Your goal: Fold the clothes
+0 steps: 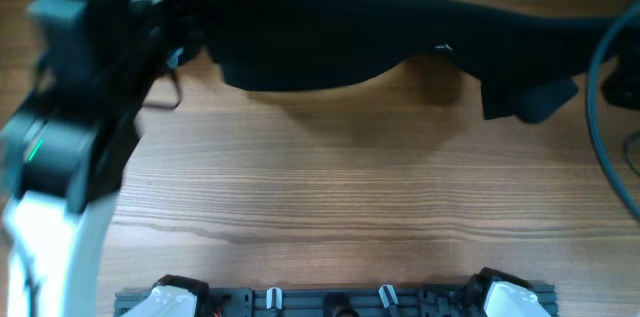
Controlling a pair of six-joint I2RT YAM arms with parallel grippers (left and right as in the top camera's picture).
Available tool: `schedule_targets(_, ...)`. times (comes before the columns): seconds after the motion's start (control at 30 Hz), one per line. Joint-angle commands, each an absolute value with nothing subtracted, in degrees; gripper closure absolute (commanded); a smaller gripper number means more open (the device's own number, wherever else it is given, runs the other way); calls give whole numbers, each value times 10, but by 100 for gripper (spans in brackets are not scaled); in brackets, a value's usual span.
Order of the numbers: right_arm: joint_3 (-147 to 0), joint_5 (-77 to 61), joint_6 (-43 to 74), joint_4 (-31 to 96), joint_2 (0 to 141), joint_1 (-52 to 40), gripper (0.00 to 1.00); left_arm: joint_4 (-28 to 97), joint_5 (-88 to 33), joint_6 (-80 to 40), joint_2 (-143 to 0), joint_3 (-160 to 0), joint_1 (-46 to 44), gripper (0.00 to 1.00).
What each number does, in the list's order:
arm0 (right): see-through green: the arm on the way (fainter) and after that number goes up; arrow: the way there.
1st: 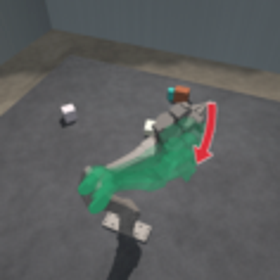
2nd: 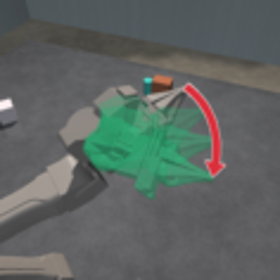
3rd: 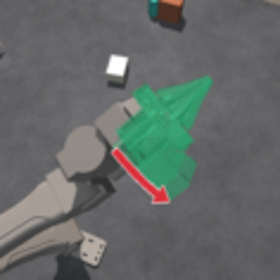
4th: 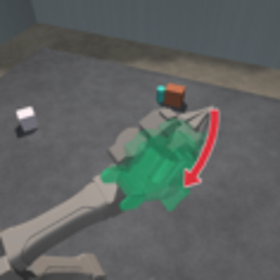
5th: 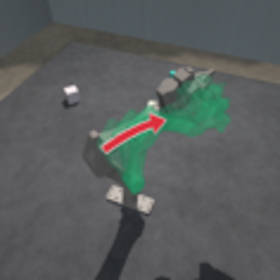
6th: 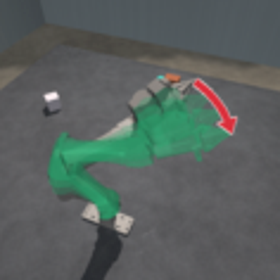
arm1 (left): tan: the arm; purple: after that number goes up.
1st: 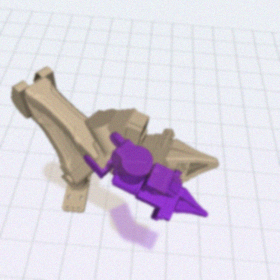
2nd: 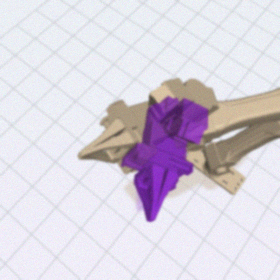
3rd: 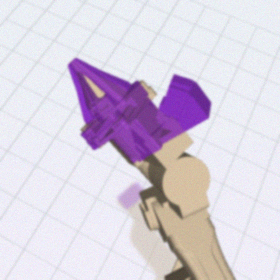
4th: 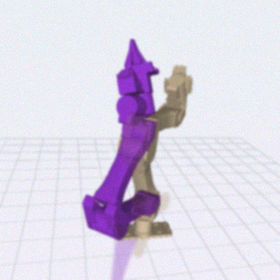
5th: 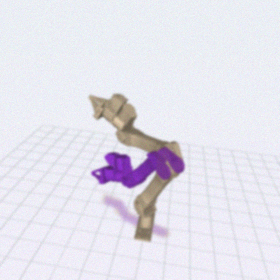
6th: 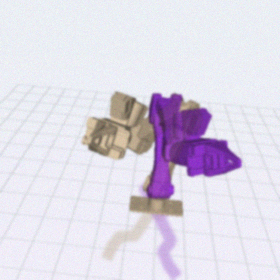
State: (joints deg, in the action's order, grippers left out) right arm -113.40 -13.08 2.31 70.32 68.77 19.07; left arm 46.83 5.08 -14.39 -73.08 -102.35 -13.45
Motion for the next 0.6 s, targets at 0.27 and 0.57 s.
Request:
schedule_targets(0.27, -1198, -90, -15, 685, 722, 195, 96, 430, 149, -99, -740, -1033, -133, 96)
schedule_targets(0.57, -1198, -148, -43, 500, 892, 195, 96, 224, 151, -91, -924, -1033, -96, 96)
